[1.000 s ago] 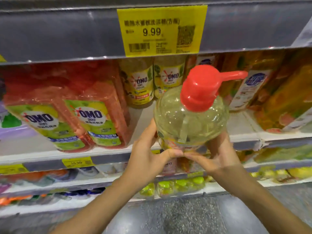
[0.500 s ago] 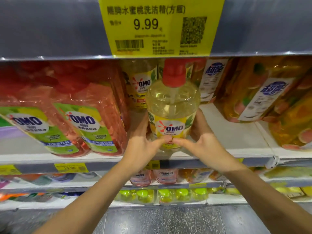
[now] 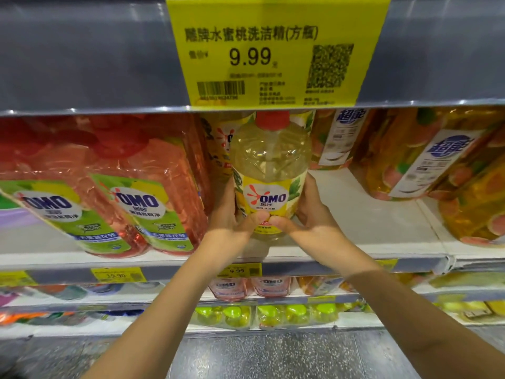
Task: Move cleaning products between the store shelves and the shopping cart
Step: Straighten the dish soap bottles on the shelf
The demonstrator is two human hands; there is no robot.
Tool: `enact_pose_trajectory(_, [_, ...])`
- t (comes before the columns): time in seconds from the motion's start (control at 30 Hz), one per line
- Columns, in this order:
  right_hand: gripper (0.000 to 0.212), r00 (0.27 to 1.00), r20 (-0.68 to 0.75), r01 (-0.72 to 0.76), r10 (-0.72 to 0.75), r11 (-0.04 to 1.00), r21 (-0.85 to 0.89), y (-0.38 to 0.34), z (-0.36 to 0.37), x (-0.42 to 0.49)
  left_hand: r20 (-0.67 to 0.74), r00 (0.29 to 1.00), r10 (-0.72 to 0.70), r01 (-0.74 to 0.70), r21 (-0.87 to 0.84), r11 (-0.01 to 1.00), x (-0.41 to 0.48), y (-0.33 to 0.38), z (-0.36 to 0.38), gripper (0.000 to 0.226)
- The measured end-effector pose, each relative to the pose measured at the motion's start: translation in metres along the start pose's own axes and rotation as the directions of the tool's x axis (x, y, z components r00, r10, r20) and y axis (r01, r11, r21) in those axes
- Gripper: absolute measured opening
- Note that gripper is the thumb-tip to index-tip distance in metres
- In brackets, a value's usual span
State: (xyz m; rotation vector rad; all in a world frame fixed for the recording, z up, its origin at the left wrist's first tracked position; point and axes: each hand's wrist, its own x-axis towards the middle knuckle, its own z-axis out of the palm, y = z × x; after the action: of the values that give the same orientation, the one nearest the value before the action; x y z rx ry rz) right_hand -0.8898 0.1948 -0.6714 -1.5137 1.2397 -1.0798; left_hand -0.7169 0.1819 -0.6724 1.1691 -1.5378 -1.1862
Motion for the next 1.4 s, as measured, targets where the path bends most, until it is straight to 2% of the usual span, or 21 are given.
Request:
enact_pose_trajectory(0.2, [0.098, 0.999, 0.031, 0.024, -0.025, 0.999, 0.023, -0.007, 0.013, 0.030, -0.056, 0.998, 0.024, -0.025, -0.011, 1.000, 0.021, -0.008, -0.012, 0.086])
enact_pose_trajectory(0.27, [0.094, 0.999, 0.036, 0.037, -0.038, 0.999, 0.032, -0.006, 0.015, 0.036, -0.136, 0.989, 0.064, -0.058, 0.048, 0.997, 0.019, -0.011, -0.005, 0.074])
enact_pose_trajectory(0.37, [0.088, 0.998, 0.031, 0.051, -0.052, 0.998, 0.038, -0.003, 0.018, 0.044, -0.302, 0.947, 0.110, -0.078, 0.117, 0.990, 0.012, -0.011, 0.008, 0.056])
enact_pose_trajectory(0.5, [0.078, 0.996, 0.044, 0.074, -0.077, 0.996, 0.055, -0.003, 0.021, 0.052, -0.439, 0.880, 0.180, -0.037, 0.315, 0.948, 0.013, -0.013, 0.011, 0.060])
enact_pose_trajectory(0.67, [0.075, 0.992, 0.068, 0.097, -0.104, 0.990, 0.100, -0.002, 0.025, 0.058, -0.539, 0.808, 0.239, -0.013, 0.388, 0.921, 0.005, -0.008, 0.019, 0.048])
enact_pose_trajectory(0.93, [0.080, 0.992, 0.069, 0.100, -0.108, 0.989, 0.110, 0.000, 0.028, 0.061, -0.521, 0.828, 0.205, -0.012, 0.348, 0.937, 0.000, -0.005, 0.027, 0.059])
enact_pose_trajectory(1.0, [0.078, 0.993, 0.065, 0.097, -0.101, 0.993, 0.063, -0.003, 0.027, 0.060, -0.516, 0.836, 0.188, -0.007, 0.333, 0.943, 0.000, -0.003, 0.027, 0.061])
enact_pose_trajectory(1.13, [0.074, 0.988, -0.129, 0.070, -0.091, 0.985, -0.159, -0.019, 0.030, 0.049, -0.540, 0.823, 0.174, -0.080, 0.193, 0.978, -0.004, 0.003, 0.024, 0.059])
enact_pose_trajectory(1.2, [0.058, 0.961, -0.274, -0.017, -0.031, 0.986, -0.169, -0.028, 0.032, 0.037, -0.533, 0.834, 0.143, -0.133, 0.057, 0.989, -0.012, 0.015, 0.022, 0.051])
enact_pose_trajectory(1.27, [0.036, 0.934, -0.356, -0.060, 0.013, 0.991, -0.123, -0.039, 0.032, 0.024, -0.502, 0.861, 0.088, -0.140, -0.066, 0.988, -0.021, 0.033, 0.018, 0.038])
enact_pose_trajectory(1.33, [0.019, 0.938, -0.347, -0.027, -0.001, 0.997, -0.076, -0.052, 0.029, 0.012, -0.458, 0.885, 0.079, -0.138, -0.097, 0.986, -0.029, 0.052, 0.013, 0.024])
enact_pose_trajectory(1.4, [0.011, 0.958, -0.285, 0.028, -0.029, 1.000, -0.008, -0.067, 0.027, -0.001, -0.422, 0.900, 0.113, -0.163, -0.086, 0.983, -0.038, 0.067, 0.007, 0.014])
